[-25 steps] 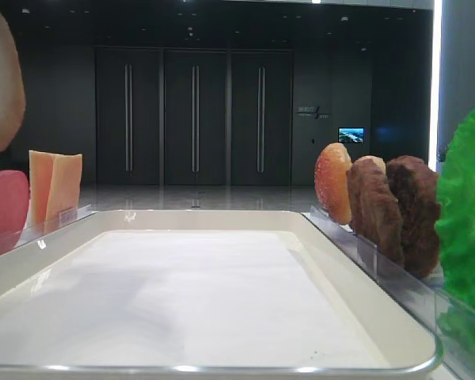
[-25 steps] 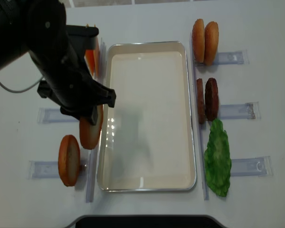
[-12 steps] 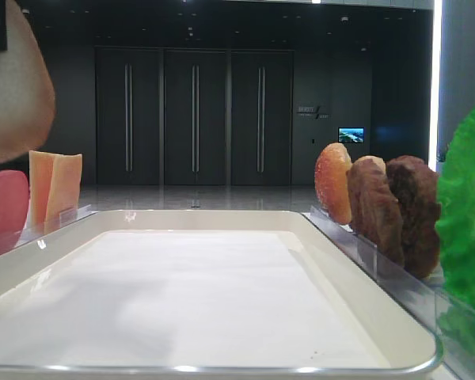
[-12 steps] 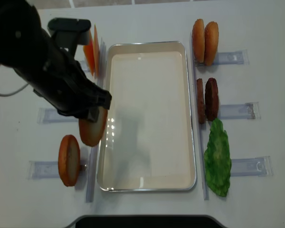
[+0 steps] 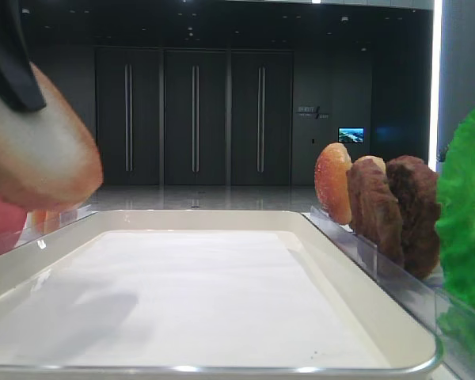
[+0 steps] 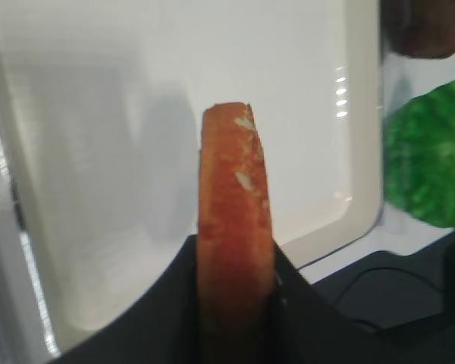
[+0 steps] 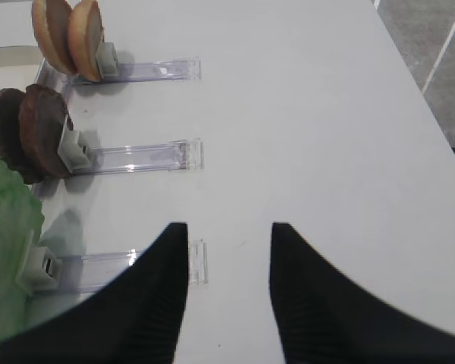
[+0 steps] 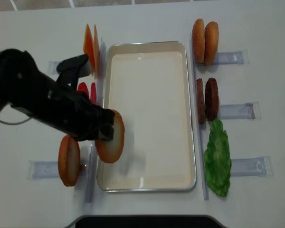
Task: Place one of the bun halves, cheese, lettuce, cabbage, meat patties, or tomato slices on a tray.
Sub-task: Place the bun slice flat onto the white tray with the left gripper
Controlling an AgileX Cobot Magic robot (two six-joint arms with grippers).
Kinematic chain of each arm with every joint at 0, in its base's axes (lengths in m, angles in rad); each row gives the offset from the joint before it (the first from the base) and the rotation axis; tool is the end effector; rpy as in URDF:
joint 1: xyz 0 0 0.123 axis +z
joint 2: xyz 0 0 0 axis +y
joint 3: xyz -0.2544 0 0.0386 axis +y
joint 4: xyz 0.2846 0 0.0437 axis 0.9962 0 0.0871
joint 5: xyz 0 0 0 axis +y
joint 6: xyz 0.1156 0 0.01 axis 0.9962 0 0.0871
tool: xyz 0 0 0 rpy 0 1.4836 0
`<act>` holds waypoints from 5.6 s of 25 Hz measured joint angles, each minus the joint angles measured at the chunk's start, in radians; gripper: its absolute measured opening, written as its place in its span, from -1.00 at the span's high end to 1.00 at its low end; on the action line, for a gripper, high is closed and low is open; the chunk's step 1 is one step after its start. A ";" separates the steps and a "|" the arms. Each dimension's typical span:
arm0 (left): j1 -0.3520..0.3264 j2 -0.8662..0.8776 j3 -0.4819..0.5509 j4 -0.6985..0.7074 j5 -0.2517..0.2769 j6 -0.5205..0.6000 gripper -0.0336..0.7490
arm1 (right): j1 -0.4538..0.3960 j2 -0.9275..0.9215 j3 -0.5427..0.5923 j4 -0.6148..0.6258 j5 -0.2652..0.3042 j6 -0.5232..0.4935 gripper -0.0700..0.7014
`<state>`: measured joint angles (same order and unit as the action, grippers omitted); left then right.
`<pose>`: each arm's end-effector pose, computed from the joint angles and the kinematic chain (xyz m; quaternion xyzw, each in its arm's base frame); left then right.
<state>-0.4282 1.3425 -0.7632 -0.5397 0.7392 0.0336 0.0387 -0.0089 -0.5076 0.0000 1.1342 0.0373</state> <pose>0.2434 -0.1553 0.1607 0.0579 0.9622 -0.2381 0.1184 0.0711 0.0028 0.2791 -0.0006 0.8677 0.0189 0.4966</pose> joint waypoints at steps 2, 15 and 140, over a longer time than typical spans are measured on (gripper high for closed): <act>0.054 0.000 0.024 -0.177 -0.008 0.163 0.57 | 0.000 0.000 0.000 0.000 0.000 0.000 0.16; 0.149 0.170 0.113 -0.880 0.114 0.805 0.57 | 0.000 0.000 0.000 0.000 0.000 0.000 0.16; 0.149 0.425 0.080 -0.814 0.049 0.752 -0.11 | 0.000 0.000 0.000 0.000 0.000 0.000 0.17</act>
<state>-0.2790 1.7679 -0.6831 -1.3532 0.7881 0.7853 0.0387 -0.0089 -0.5076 0.0000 1.1342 0.0373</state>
